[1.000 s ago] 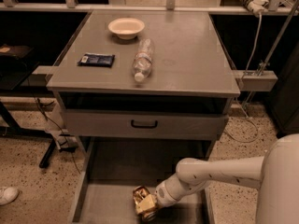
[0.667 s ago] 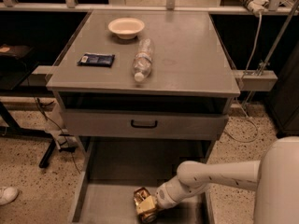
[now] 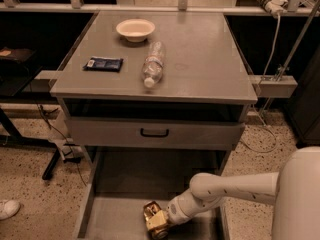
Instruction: Place orange can into middle drawer
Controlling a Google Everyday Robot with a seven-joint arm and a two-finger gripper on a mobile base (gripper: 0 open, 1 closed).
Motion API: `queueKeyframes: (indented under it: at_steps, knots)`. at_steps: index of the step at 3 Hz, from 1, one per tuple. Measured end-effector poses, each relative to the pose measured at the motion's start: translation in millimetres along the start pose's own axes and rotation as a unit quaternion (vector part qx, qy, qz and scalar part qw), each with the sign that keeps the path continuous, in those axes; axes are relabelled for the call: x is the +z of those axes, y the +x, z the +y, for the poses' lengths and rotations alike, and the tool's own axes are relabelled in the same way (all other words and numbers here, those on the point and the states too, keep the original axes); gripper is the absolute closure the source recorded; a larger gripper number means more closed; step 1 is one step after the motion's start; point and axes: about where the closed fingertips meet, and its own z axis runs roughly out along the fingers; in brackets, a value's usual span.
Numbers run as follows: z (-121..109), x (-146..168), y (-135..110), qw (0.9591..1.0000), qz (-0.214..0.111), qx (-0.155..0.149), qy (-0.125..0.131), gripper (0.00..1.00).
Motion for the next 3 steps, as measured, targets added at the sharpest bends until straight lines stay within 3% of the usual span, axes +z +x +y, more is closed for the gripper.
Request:
queueKeyframes:
  at_steps: [2, 3]
  knots:
    - [0.0, 0.0, 0.0, 1.0, 0.0, 0.0, 0.0, 0.11]
    - [0.0, 0.1, 0.0, 1.0, 0.0, 0.0, 0.0, 0.0]
